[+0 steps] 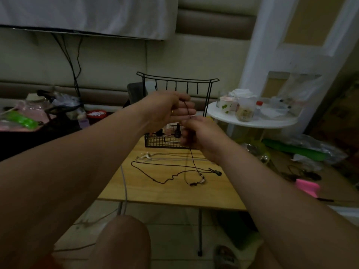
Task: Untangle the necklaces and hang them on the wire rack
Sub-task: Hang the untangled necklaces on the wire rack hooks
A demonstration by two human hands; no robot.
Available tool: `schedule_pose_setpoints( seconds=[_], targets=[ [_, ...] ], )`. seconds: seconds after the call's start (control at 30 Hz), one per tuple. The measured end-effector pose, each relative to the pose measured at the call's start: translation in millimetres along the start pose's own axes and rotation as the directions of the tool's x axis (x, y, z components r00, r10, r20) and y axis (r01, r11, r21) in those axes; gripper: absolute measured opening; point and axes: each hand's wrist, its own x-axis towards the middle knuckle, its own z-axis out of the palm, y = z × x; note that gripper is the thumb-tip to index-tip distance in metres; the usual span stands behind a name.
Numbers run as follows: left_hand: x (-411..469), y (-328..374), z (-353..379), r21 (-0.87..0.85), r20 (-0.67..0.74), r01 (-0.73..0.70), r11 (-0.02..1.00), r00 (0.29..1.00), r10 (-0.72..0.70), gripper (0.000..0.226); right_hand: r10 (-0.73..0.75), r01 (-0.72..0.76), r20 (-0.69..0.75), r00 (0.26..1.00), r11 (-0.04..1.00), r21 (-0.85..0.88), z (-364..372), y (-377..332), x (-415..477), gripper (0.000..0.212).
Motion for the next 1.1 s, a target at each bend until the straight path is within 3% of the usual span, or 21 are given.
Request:
schedule_pose_setpoints(
  seconds=[0.07, 0.13, 0.2, 0.27, 0.5, 0.6, 0.7, 0.77, 0.87, 1.1],
  targets=[
    [-2, -3, -4, 0.095, 0.010, -0.022, 0.995, 1.000, 0.021, 0.033, 0.007, -0.014, -0.066, 0.998, 0.994, -0.104, -7, 2, -1, 0.012],
    [-4, -9, -7, 0.316, -0.010, -0.062, 0.947, 0.998, 0.069, 0.027, -0.007, -0.007, -0.066, 0.998, 0.979, -0.203, -13, 4, -2, 0.016],
    [-4, -17, -8, 0.563, -0.048, -0.088, 0.822, 0.989, 0.139, 0.019, -0.029, 0.007, -0.077, 0.997, 0.962, -0.272, -15, 6, -2, 0.020],
    [-2, -26, -7, 0.702, -0.042, -0.115, 0.703, 0.979, 0.202, 0.015, -0.036, 0.011, -0.084, 0.996, 0.957, -0.290, -14, 4, -3, 0.019],
    [6, -49, -6, 0.810, 0.029, -0.182, 0.558, 0.962, 0.272, 0.003, -0.020, -0.022, -0.125, 0.992, 0.947, -0.320, -13, 7, 3, 0.031],
    [13, -53, -11, 0.754, 0.042, -0.166, 0.635, 0.978, 0.206, 0.011, -0.045, -0.005, -0.146, 0.988, 0.945, -0.326, -15, 9, 7, 0.030],
    [17, -51, -20, 0.469, 0.069, -0.117, 0.875, 0.993, 0.095, 0.018, -0.071, 0.014, -0.167, 0.983, 0.946, -0.323, -21, 11, 13, 0.030],
    [19, -50, -30, 0.268, 0.127, -0.044, 0.963, 0.992, 0.010, 0.018, -0.076, 0.014, -0.182, 0.980, 0.948, -0.319, -26, 12, 18, 0.026],
    [24, -48, -48, 0.196, 0.201, -0.002, 0.981, 0.979, -0.039, 0.022, -0.052, -0.005, -0.178, 0.983, 0.953, -0.304, -33, 11, 27, 0.026],
    [50, -16, -102, 0.472, 0.096, -0.039, 0.881, 0.995, -0.007, 0.020, -0.069, 0.038, -0.083, 0.994, 0.944, -0.329, -70, -16, 65, 0.032]
  ],
)
